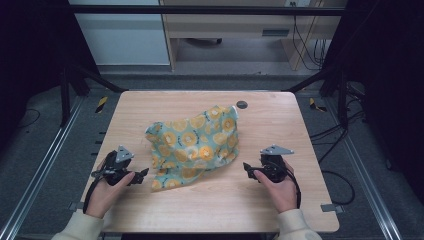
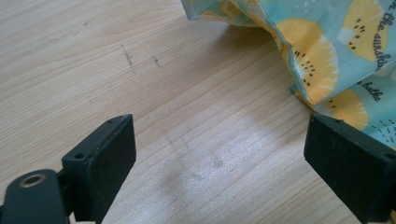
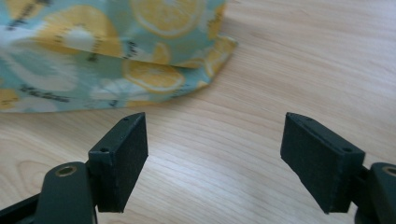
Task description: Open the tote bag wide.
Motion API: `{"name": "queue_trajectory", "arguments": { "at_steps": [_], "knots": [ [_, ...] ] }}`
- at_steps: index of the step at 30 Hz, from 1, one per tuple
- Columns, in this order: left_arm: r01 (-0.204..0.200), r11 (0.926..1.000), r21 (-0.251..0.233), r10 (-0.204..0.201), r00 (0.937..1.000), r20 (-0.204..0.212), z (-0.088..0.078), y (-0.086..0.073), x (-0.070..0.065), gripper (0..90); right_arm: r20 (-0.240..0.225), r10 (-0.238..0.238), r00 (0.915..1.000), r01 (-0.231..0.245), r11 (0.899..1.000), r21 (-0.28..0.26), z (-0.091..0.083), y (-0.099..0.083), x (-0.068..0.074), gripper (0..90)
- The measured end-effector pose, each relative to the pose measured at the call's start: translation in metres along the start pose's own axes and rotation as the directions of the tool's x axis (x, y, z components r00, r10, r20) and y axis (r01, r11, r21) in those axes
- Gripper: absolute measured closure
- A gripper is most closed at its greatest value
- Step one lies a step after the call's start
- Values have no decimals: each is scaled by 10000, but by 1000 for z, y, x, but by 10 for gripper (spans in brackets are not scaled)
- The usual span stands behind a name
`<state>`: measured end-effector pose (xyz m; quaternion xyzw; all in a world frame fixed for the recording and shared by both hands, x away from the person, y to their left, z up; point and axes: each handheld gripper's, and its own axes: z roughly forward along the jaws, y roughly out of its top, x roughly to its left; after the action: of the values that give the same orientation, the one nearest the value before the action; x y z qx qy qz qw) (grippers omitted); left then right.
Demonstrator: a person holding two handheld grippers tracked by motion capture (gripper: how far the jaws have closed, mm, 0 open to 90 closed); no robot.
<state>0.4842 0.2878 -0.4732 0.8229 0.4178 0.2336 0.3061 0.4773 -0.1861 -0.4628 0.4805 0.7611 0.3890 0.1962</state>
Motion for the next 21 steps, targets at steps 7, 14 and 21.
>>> {"name": "queue_trajectory", "arguments": {
  "at_steps": [7, 14, 21],
  "knots": [
    [-76, 9997, -248, 77, 10000, 35, -6, 4, -4, 92, -282, -599, 9978, 595, 9981, -134, 0, 6, 14, 251],
    [-677, 9893, -1291, 720, 9970, 286, -41, 46, -18, 119, -220, -721, 9972, 720, 9974, -14, 0, 5, 20, 261],
    [-1441, 9794, -1417, 1483, 9887, 197, -50, 100, -12, 124, -127, -564, 9983, 564, 9984, 1, -1, 4, 16, 259]
  ]
}}
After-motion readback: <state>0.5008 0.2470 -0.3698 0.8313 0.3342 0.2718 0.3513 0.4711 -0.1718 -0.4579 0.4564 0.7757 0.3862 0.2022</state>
